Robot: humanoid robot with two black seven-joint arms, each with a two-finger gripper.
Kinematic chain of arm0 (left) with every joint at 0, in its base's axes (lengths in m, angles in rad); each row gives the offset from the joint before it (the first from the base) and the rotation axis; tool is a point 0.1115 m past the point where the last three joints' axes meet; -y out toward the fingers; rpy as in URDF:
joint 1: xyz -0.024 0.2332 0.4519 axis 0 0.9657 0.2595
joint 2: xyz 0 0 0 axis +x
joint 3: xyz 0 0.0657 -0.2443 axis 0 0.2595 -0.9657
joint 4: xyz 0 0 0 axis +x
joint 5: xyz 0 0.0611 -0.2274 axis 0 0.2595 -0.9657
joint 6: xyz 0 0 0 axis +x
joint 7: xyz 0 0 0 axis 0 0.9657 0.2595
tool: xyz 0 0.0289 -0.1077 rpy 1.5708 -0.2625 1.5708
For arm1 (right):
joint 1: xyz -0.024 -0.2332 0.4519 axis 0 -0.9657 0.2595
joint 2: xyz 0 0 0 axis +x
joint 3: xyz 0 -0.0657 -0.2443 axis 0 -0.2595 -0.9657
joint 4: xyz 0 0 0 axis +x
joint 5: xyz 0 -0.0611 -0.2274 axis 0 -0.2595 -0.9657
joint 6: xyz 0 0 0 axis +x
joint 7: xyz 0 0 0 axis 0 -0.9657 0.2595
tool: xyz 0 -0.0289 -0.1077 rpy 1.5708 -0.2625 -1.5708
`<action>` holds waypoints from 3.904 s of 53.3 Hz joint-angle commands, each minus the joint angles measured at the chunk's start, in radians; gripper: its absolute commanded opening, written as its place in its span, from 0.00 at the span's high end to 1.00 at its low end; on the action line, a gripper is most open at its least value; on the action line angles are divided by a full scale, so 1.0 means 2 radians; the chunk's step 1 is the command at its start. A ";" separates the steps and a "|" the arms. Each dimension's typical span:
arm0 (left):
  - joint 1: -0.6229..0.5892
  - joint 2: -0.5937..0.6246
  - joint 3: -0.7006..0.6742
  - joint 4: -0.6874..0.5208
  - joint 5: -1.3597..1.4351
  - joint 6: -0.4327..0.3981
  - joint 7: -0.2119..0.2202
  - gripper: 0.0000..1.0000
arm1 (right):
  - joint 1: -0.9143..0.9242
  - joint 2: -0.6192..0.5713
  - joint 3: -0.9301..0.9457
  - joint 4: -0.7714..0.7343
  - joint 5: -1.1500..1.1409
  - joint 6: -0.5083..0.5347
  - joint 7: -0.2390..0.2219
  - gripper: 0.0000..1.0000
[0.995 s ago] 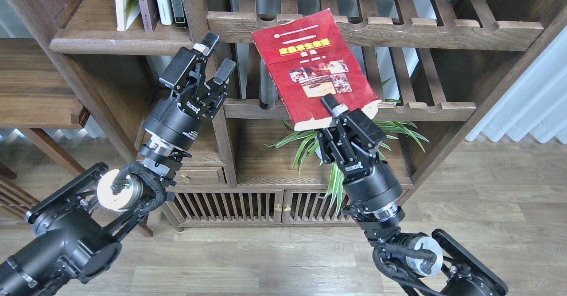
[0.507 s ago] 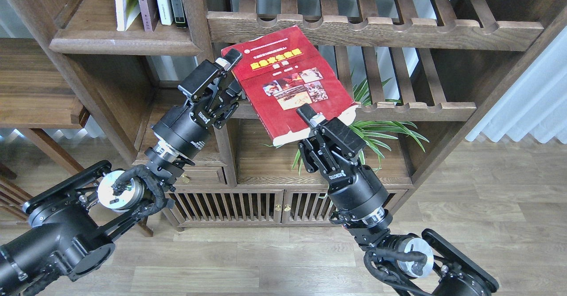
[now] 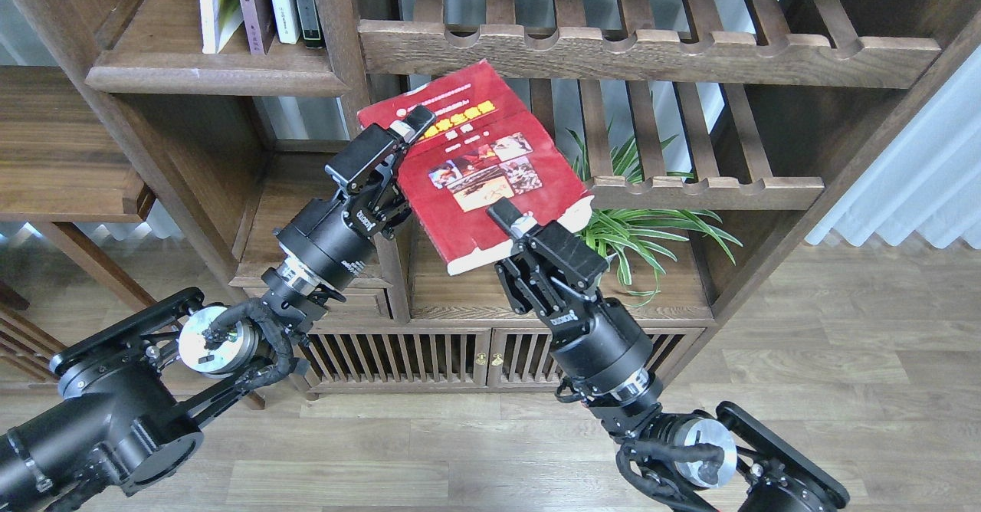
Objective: Organize books on shelf
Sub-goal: 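Lower the red book and catch it between both grippers, then grip the red book with the left gripper, release the right, then lift the red book up toward the upper shelf with the left gripper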
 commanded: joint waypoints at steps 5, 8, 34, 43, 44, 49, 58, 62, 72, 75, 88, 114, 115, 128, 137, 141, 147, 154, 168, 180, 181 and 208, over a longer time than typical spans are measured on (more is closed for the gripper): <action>0.000 -0.001 0.003 0.000 0.000 0.000 0.003 0.33 | 0.000 0.000 -0.001 -0.004 0.000 0.000 -0.003 0.96; 0.000 -0.001 0.002 -0.001 0.000 0.000 0.003 0.37 | 0.001 0.000 -0.001 -0.005 -0.001 0.000 -0.003 0.96; 0.000 0.001 0.006 0.000 0.002 0.000 0.002 0.91 | 0.009 0.001 0.000 -0.019 -0.001 0.000 -0.003 0.96; 0.000 0.002 0.007 0.000 0.002 0.000 0.002 0.91 | 0.010 0.001 0.002 -0.029 -0.001 0.000 -0.003 0.96; 0.000 0.002 0.007 0.000 0.003 0.000 0.002 0.91 | 0.010 0.001 0.002 -0.029 -0.001 0.000 -0.003 0.96; 0.000 0.003 0.007 0.000 0.003 0.000 0.002 0.91 | 0.010 0.001 0.004 -0.032 -0.001 0.000 -0.003 0.96; 0.000 0.005 0.007 -0.001 0.004 0.000 0.002 0.91 | 0.010 0.002 0.007 -0.036 0.000 0.000 -0.002 0.96; 0.000 0.005 0.007 0.000 0.004 0.000 0.002 0.91 | 0.010 0.002 0.007 -0.037 0.001 0.000 -0.002 0.96; 0.000 0.010 0.007 0.000 0.004 0.000 0.002 0.91 | 0.010 0.009 0.009 -0.043 0.001 0.000 -0.001 0.95; 0.002 0.013 0.007 0.000 0.004 0.000 0.002 0.91 | 0.010 0.009 0.009 -0.043 0.002 0.000 -0.001 0.93; 0.003 0.025 0.007 0.000 0.004 0.000 0.002 0.92 | 0.010 0.009 0.006 -0.043 0.002 0.000 0.000 0.62; 0.002 0.036 0.011 -0.001 0.011 0.000 0.002 0.95 | 0.002 0.009 0.041 -0.045 0.003 0.000 0.006 0.21; 0.002 0.038 0.012 0.000 0.014 0.000 0.002 0.95 | 0.002 0.009 0.046 -0.045 0.004 0.000 0.007 0.21; -0.014 0.041 0.011 0.000 0.051 0.000 -0.001 0.99 | 0.002 0.017 0.104 -0.070 0.023 0.000 0.017 0.16; -0.014 0.045 0.010 -0.001 0.081 0.000 -0.001 1.00 | 0.004 0.018 0.114 -0.088 0.023 0.000 0.017 0.15; -0.014 0.045 0.008 0.000 0.097 0.000 -0.002 1.00 | 0.006 0.018 0.115 -0.095 0.023 0.000 0.017 0.15; -0.016 0.045 0.003 -0.001 0.108 0.000 -0.002 1.00 | 0.007 0.018 0.115 -0.103 0.023 0.000 0.017 0.15; -0.024 0.046 -0.008 -0.001 0.123 0.000 -0.001 1.00 | 0.007 0.017 0.116 -0.113 0.022 0.000 0.017 0.15; -0.079 0.046 -0.037 -0.001 0.128 0.000 -0.002 1.00 | 0.007 0.016 0.111 -0.148 0.013 0.000 0.017 0.11; -0.092 0.056 -0.061 -0.001 0.135 0.000 0.000 1.00 | 0.010 0.018 0.108 -0.148 0.002 0.000 0.017 0.11; -0.092 0.058 -0.066 -0.001 0.137 0.000 0.000 1.00 | 0.010 0.018 0.108 -0.148 0.002 0.000 0.017 0.11; -0.102 0.129 -0.188 -0.002 0.139 0.000 -0.003 1.00 | 0.016 0.019 0.107 -0.157 -0.009 0.000 0.017 0.10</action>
